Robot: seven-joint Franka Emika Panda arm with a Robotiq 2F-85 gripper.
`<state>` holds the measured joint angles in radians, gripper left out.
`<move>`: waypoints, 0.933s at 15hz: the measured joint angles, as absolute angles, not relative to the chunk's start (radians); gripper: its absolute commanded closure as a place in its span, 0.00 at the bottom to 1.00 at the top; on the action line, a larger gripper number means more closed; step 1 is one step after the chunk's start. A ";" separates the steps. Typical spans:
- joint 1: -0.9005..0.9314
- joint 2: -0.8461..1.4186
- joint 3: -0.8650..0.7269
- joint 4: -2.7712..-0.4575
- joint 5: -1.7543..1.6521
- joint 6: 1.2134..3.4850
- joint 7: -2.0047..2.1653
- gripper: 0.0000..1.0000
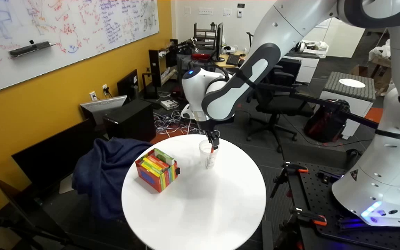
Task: Put the marker on the table
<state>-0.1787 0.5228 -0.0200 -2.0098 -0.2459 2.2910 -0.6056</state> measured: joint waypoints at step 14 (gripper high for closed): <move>-0.179 0.535 -0.026 -1.995 -0.246 2.245 -0.591 0.55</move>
